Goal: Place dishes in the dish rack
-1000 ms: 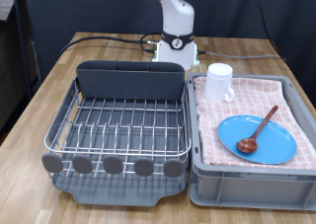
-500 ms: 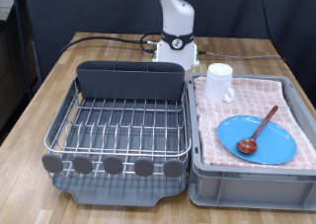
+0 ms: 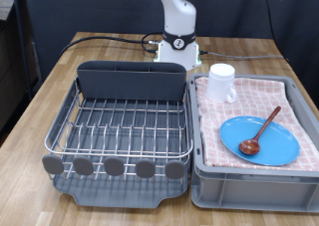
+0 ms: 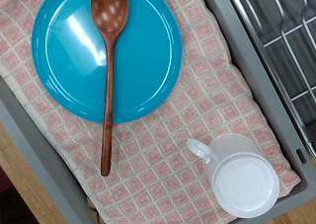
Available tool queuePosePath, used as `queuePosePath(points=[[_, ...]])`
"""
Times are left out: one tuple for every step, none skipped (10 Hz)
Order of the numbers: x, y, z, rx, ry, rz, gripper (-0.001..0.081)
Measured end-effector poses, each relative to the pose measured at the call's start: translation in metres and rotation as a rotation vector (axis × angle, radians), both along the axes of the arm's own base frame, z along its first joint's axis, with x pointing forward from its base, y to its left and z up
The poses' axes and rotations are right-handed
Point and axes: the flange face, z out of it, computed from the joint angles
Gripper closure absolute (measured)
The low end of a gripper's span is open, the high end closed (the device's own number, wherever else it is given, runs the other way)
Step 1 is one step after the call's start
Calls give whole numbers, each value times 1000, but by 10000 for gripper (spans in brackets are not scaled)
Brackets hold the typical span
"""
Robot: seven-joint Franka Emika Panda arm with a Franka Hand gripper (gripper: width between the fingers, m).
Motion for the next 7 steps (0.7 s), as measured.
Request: queuePosePath(points=[[-2, 10, -5, -18, -15, 23, 4], [-6, 22, -12, -38, -41, 37, 4], [-10, 37, -22, -52, -73, 38, 4], [-15, 49, -34, -71, -110, 27, 4], [-20, 59, -50, -95, -149, 18, 4], [-24, 64, -66, -110, -179, 16, 4], [-27, 64, -84, -117, -186, 33, 4]])
